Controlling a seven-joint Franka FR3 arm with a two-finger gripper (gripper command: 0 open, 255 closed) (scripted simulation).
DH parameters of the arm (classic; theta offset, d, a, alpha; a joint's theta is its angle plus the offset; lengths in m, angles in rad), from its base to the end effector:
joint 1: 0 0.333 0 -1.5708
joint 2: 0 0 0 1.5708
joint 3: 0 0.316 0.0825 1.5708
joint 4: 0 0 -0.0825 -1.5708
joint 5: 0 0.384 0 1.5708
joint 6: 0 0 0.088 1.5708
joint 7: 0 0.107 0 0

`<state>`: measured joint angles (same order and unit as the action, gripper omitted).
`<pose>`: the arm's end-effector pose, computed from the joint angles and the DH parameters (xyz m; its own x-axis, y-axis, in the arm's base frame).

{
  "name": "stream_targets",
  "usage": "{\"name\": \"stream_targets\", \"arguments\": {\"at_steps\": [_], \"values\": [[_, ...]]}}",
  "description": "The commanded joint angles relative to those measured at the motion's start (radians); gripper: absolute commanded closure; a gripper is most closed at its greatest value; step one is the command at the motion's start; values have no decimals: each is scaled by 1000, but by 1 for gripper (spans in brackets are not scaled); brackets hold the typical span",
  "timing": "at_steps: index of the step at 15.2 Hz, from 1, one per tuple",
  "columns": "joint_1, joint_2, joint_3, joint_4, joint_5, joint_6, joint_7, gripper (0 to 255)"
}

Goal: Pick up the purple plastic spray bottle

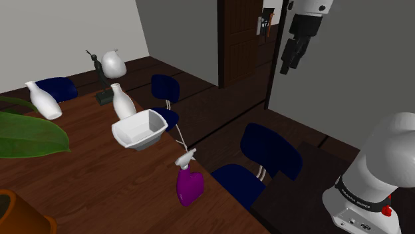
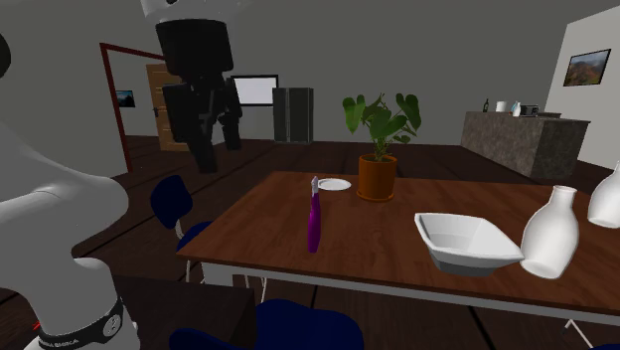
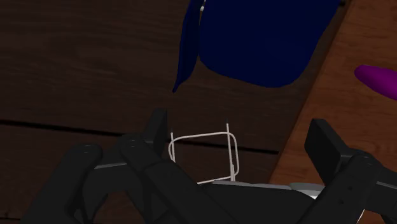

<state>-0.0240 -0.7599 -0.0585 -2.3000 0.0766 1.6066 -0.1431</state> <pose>0.3176 -0.0244 0.6124 0.9942 0.0705 0.0813 0.0789 -0.9912 -0.1061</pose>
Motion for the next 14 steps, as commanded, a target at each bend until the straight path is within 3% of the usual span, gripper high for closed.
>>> {"name": "stream_targets", "arguments": {"at_steps": [1, 14], "values": [[0, 0, 0, 0, 0, 0, 0, 0], [232, 185, -12, -182, 155, 465, -371, 0]]}}
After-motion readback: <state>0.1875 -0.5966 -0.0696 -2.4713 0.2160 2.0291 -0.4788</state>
